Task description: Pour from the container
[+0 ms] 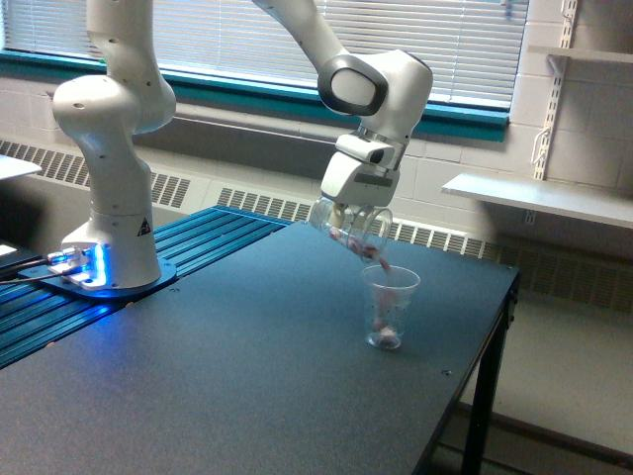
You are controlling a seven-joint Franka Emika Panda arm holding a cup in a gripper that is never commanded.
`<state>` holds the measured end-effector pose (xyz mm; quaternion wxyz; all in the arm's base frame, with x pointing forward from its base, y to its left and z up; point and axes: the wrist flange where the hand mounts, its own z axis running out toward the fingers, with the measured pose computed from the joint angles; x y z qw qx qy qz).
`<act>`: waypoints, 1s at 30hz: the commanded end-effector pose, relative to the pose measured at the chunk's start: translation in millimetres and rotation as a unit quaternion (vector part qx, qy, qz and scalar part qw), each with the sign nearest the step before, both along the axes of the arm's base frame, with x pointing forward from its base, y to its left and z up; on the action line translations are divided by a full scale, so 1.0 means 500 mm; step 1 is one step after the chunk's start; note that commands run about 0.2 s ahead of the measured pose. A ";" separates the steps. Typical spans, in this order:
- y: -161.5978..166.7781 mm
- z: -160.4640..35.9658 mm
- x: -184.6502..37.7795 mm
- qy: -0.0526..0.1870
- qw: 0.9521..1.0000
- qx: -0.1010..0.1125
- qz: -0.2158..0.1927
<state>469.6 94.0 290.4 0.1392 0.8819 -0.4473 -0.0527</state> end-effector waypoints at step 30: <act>-0.020 0.038 0.028 -0.013 1.000 0.013 -0.017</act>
